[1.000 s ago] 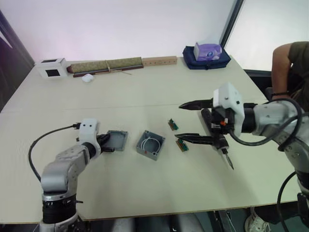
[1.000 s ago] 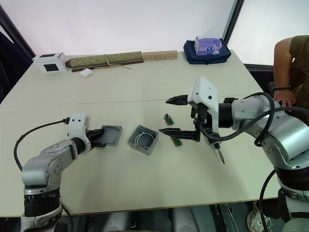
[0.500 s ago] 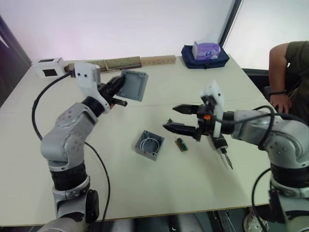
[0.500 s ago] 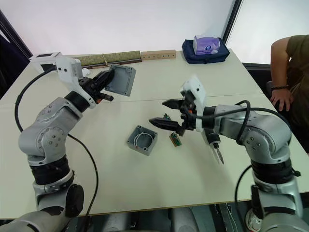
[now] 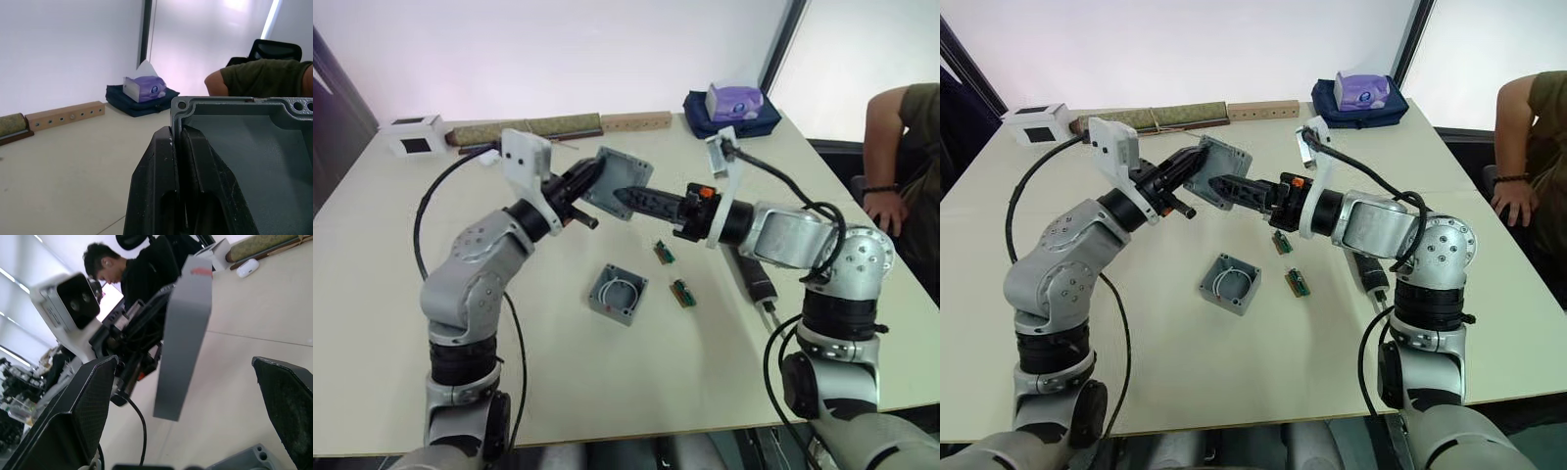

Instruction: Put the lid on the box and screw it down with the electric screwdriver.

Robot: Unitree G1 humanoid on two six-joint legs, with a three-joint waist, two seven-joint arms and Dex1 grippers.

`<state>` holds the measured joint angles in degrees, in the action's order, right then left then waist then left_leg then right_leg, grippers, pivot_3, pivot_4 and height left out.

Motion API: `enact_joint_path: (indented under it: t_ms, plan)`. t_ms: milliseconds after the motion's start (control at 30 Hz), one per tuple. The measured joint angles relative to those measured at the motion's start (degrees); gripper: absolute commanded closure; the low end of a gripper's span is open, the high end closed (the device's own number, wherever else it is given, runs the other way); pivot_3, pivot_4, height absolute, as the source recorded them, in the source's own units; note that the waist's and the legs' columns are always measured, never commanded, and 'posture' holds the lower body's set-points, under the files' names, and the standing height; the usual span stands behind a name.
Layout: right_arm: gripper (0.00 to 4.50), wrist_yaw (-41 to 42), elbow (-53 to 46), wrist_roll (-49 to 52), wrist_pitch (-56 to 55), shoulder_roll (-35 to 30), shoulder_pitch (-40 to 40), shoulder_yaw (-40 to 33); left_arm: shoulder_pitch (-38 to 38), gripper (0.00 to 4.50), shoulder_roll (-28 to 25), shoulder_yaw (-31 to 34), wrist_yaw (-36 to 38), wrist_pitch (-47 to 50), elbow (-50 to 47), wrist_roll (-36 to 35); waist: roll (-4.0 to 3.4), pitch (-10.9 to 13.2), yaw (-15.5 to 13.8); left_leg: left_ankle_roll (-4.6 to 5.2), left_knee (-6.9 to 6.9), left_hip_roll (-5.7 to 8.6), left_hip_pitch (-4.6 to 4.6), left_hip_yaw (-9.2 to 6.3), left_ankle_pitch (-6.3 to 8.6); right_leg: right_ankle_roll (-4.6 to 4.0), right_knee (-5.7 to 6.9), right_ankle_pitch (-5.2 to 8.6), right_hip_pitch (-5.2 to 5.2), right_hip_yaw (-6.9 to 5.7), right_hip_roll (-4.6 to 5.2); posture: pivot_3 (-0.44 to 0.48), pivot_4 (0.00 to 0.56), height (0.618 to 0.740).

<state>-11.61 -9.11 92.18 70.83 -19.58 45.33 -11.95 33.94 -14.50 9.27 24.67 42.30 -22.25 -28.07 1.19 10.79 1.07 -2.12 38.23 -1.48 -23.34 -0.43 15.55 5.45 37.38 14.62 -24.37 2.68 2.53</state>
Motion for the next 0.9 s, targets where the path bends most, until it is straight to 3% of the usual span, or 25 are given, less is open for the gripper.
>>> enact_joint_path:
  t_ms: [133, 400, 567, 700, 900]
  plan:
    - [1.01, -2.65, 0.01, 3.76, -2.22, -1.02, -0.01, 1.61, 0.00, 4.50, -0.17, -0.73, -0.21, -0.52, 0.00, -0.06, 0.00, 0.00, 0.04, 0.00, -0.01, 0.00, -0.01, 0.00, 0.00, 0.00, -0.01, 0.00, 0.00, 0.00, -0.01, 0.000, 0.150, 0.740]
    - [4.19, -5.01, -0.46, 6.92, -5.44, -4.49, -0.72, 5.16, 0.05, 4.50, -0.90, -0.76, -0.64, -2.41, -0.11, -0.09, 0.00, 0.00, 0.01, 0.00, -0.01, -0.01, -0.02, 0.00, 0.00, 0.01, -0.05, 0.00, 0.00, 0.00, -0.01, 0.000, 0.150, 0.740]
    - [4.31, -5.08, -0.49, 7.32, -7.13, -5.41, -0.77, 7.01, -0.13, 4.50, -2.62, -1.39, -0.52, -2.75, -0.12, -0.12, -0.02, 0.01, 0.04, 0.00, -0.03, -0.03, -0.02, 0.00, 0.00, 0.01, -0.07, 0.00, -0.01, 0.01, -0.04, 0.000, 0.150, 0.740]
    - [4.31, -1.15, -2.51, 3.01, -7.75, -8.27, -0.75, 8.23, -0.94, 3.24, -6.15, -1.58, 1.84, -2.18, 0.05, -1.41, -0.03, 0.02, 0.02, 0.00, -0.04, -0.03, -0.04, 0.01, 0.00, 0.01, -0.08, 0.00, -0.04, 0.01, -0.04, 0.000, 0.150, 0.740]
    - [4.31, 24.58, -18.06, -32.74, -21.35, -23.23, -2.35, 22.26, -2.23, 0.65, -21.24, 1.20, 15.40, 5.81, 2.74, -10.27, -0.05, 0.04, 0.18, 0.01, -0.14, -0.15, -0.08, 0.01, 0.01, 0.00, -0.19, 0.03, -0.18, -0.01, -0.19, 0.000, 0.150, 0.740]
